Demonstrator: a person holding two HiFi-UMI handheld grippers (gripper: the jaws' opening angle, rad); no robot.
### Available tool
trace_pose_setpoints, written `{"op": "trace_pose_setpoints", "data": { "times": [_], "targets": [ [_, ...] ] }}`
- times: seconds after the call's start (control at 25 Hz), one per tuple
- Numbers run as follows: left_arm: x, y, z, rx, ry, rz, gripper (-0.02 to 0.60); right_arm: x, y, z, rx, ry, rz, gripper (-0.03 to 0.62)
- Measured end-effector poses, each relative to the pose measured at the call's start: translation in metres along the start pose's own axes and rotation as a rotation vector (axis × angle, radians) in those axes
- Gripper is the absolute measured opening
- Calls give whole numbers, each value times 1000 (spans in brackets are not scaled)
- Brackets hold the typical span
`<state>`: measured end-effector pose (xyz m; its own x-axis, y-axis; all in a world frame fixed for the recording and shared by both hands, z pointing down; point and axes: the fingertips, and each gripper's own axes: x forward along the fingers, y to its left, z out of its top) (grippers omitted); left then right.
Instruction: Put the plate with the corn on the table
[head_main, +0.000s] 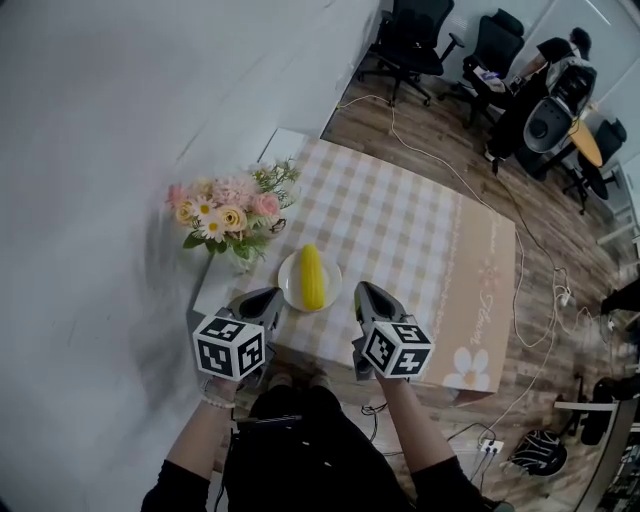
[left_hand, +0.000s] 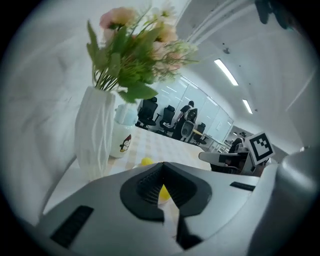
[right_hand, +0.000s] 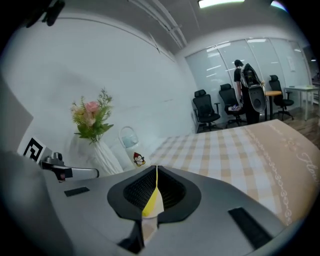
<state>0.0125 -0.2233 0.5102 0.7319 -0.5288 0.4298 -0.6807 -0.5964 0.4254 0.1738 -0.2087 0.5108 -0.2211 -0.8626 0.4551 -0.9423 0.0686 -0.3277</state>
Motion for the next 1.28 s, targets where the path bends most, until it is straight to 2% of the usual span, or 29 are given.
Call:
{"op": "trace_pose_setpoints", "data": {
  "times": [0.32, 0.48, 0.72, 1.28],
  "targets": [
    [-33, -33, 43, 299, -121, 27, 12, -44, 30, 37, -179, -117, 50, 43],
    [-49, -45, 61, 389, -169, 42, 12, -63, 40, 56, -246, -184, 50, 43],
    [-68, -54, 70, 446, -216, 62, 12, -87, 53, 87, -401, -275, 42, 43],
    [-98, -73, 106, 454, -353, 72, 12, -121, 58, 120, -467, -374, 26, 41]
  ]
}}
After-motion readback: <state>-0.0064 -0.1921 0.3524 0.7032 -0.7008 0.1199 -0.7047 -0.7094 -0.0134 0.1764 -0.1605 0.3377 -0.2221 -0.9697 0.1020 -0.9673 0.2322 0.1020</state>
